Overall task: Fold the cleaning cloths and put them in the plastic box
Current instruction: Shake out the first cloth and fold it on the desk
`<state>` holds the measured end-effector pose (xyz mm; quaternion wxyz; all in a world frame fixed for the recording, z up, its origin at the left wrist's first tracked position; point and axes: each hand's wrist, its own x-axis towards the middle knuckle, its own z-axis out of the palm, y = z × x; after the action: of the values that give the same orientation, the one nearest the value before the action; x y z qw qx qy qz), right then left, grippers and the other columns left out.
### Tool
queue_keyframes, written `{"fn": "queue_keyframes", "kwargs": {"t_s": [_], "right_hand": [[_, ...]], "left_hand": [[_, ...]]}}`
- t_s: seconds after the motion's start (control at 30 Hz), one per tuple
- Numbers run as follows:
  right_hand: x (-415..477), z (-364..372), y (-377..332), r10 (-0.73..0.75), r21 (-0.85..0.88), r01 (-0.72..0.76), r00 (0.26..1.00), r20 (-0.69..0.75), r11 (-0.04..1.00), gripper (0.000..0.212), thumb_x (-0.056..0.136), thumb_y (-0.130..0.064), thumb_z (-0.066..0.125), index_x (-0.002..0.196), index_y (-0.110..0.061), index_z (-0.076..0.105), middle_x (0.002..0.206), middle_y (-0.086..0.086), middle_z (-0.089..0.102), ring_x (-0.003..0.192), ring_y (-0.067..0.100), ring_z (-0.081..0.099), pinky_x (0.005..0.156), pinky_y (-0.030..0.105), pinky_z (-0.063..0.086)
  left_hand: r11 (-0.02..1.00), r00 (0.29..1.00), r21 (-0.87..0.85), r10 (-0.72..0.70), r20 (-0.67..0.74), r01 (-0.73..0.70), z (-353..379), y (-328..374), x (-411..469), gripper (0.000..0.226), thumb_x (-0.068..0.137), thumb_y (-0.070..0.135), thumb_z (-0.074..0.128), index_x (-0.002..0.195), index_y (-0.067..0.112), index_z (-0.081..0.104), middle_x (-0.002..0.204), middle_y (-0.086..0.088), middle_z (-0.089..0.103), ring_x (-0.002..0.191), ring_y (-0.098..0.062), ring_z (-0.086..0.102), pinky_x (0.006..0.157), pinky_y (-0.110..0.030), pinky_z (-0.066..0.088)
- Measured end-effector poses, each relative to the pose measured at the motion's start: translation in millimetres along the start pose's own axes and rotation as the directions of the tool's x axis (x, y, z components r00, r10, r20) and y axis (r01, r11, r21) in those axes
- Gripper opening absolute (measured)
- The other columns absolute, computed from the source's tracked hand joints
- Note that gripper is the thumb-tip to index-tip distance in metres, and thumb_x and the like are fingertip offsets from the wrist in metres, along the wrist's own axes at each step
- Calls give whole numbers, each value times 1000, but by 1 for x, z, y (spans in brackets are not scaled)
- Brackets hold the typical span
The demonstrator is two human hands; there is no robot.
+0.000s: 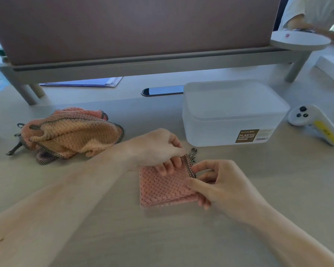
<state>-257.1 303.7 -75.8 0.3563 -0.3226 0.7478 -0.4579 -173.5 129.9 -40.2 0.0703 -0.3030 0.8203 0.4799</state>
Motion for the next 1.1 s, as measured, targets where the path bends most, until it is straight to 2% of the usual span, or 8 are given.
{"fn": "queue_keyframes", "kwargs": {"t_s": [0.13, 0.33, 0.53, 0.63, 0.73, 0.8, 0.9, 1.1], "right_hand": [[1, -7, 2, -19, -28, 18, 999, -31, 999, 10, 89, -21, 76, 92, -15, 69, 57, 8, 73, 41, 15, 59, 48, 24, 47], [-5, -1, 8, -45, -156, 32, 996, -77, 987, 13, 84, -30, 79, 90, -22, 71, 60, 0, 74, 40, 7, 57, 46, 20, 42], [-12, -2, 6, -212, -574, 105, 969, -123, 812, 47, 72, -55, 79, 102, -38, 48, 69, -9, 60, 72, 3, 53, 63, 24, 43], [-16, -1, 0, -417, -621, 294, 907, -58, 726, 56, 80, -48, 72, 124, -43, 38, 108, -24, 52, 100, 0, 53, 85, 22, 46], [-9, 10, 1, -500, -682, 462, 851, 161, 567, 61, 95, -37, 45, 154, -31, 27, 159, -17, 28, 147, 0, 23, 118, 20, 23], [-4, 19, 9, -410, -733, 442, 880, 240, 518, 70, 99, -50, 17, 163, -25, 5, 170, -13, 0, 154, 1, -6, 125, 26, 8], [4, 27, 14, -321, -777, 399, 909, 266, 487, 84, 92, -71, -7, 161, -23, -12, 168, -13, -18, 151, -1, -23, 126, 27, -2], [16, 37, -7, -437, -784, 416, 875, 207, 461, 96, 85, -77, -3, 161, -18, -7, 169, -8, -14, 152, 2, -21, 125, 26, -3]], "left_hand": [[968, 996, 246, 66, -55, -51, -15, -11, 5, 16, 92, 33, 73, 104, 22, 71, 73, 11, 71, 60, -3, 59, 58, -19, 45], [929, 981, 348, 167, -98, -124, -10, -16, 13, 10, 90, 32, 77, 93, 26, 70, 47, 20, 54, 46, 6, 52, 52, -9, 36], [833, 900, 533, 337, -276, -149, 2, -21, -1, 30, 89, 36, 73, 115, 30, 60, 90, 13, 61, 81, -4, 58, 71, -24, 43], [734, 796, 624, 533, -286, -267, 27, -34, -22, 39, 96, 37, 57, 133, 27, 55, 129, 10, 57, 120, -10, 52, 103, -31, 42], [653, 868, 722, 473, -153, -229, 55, -58, -39, 65, 101, 48, 27, 160, 20, 28, 167, 2, 27, 156, -18, 20, 126, -40, 20], [636, 913, 746, 396, -98, -196, 60, -69, -45, 69, 102, 49, 15, 165, 22, 3, 173, 4, 0, 159, -13, -8, 129, -38, 3], [627, 913, 751, 399, -81, -207, 52, -76, -44, 71, 101, 54, 11, 164, 26, -9, 172, 8, -13, 156, -7, -19, 129, -35, -3], [599, 940, 794, 321, -116, -107, 3, -84, 2, 84, 90, 64, -4, 164, 23, -6, 173, 6, -9, 158, -9, -14, 129, -38, -1]]}}
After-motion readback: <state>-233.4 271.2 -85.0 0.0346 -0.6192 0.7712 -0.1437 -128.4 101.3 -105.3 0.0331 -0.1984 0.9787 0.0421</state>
